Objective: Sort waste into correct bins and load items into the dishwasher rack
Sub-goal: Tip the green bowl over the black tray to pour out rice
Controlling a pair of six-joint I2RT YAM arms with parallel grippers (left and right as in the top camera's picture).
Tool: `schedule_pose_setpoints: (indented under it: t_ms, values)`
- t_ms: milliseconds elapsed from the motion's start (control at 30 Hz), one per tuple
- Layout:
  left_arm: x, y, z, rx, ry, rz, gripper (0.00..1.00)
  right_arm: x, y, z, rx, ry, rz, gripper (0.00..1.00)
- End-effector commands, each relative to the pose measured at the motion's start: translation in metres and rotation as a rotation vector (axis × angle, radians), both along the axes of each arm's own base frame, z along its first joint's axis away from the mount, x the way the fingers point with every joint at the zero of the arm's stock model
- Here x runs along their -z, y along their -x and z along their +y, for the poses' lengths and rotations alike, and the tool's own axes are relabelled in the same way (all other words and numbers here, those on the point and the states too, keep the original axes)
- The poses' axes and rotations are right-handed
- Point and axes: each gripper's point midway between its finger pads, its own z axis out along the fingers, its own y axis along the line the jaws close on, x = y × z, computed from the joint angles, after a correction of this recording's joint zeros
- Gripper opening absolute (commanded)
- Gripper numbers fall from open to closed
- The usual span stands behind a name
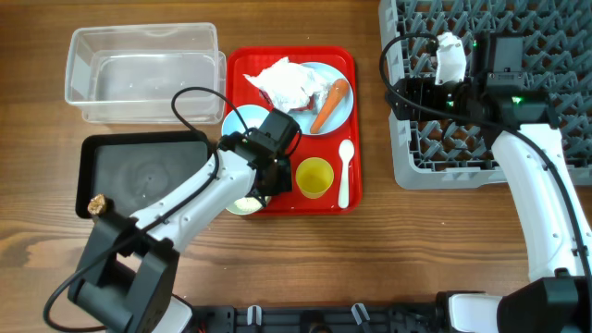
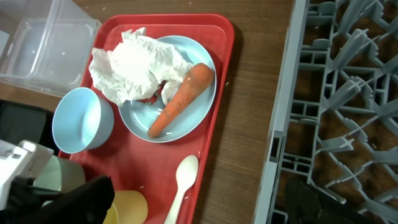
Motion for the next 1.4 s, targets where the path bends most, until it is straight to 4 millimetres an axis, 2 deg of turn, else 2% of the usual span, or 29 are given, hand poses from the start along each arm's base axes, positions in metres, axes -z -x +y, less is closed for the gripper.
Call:
schedule_pose_setpoints:
  t_ms: [0,100,167,300,433,533,733,867,1033,1133,1167,1267,1367]
  values:
    - [-0.048,-0.010,-0.007,-0.021,0.088,-0.075,0.04,-0.001,-0.002,0.001,-0.003,-0.011,0.001,0.91]
    - [-0.077,-0.009,0.002,-0.055,0.166,-0.108,0.04,-0.001,-0.002,0.001,-0.004,-0.010,0.001,0.91]
    - [-0.098,-0.008,0.017,-0.100,0.215,-0.131,0.04,-0.001,-0.002,0.001,-0.004,-0.011,0.000,0.91]
    - [-0.125,-0.010,0.068,-0.207,0.224,-0.192,0.04,-0.001,-0.003,0.001,-0.003,-0.011,-0.002,0.91]
    - [-0.125,-0.021,0.128,-0.261,0.315,-0.192,0.04,-0.001,-0.002,0.001,-0.003,-0.011,-0.002,0.91]
    - [-0.125,-0.028,0.165,-0.272,0.424,-0.223,0.04,-0.001,-0.002,0.001,-0.003,-0.011,-0.002,0.91]
    - [-0.114,-0.040,0.209,-0.242,0.671,-0.306,0.04,-0.001,-0.003,0.001,-0.003,-0.011,-0.002,0.91]
    - [-0.100,-0.049,0.225,-0.231,0.842,-0.354,0.04,-0.001,-0.003,0.001,-0.003,-0.011,-0.002,0.91]
    - [-0.092,-0.057,0.228,-0.218,0.992,-0.401,0.04,-0.001,-0.002,0.001,-0.003,-0.010,0.002,0.90]
    - [-0.099,-0.061,0.225,-0.226,1.068,-0.426,0.04,-0.001,-0.002,0.001,-0.003,-0.011,0.002,0.91]
    - [-0.112,-0.063,0.223,-0.224,1.131,-0.465,0.04,-0.001,-0.002,0.001,-0.003,-0.011,0.003,0.91]
    - [-0.130,-0.066,0.223,-0.234,1.227,-0.512,0.04,0.002,-0.001,-0.003,0.010,0.010,0.011,0.91]
    - [-0.136,-0.062,0.222,-0.292,1.287,-0.478,0.04,0.004,0.000,-0.004,0.016,0.018,0.020,0.91]
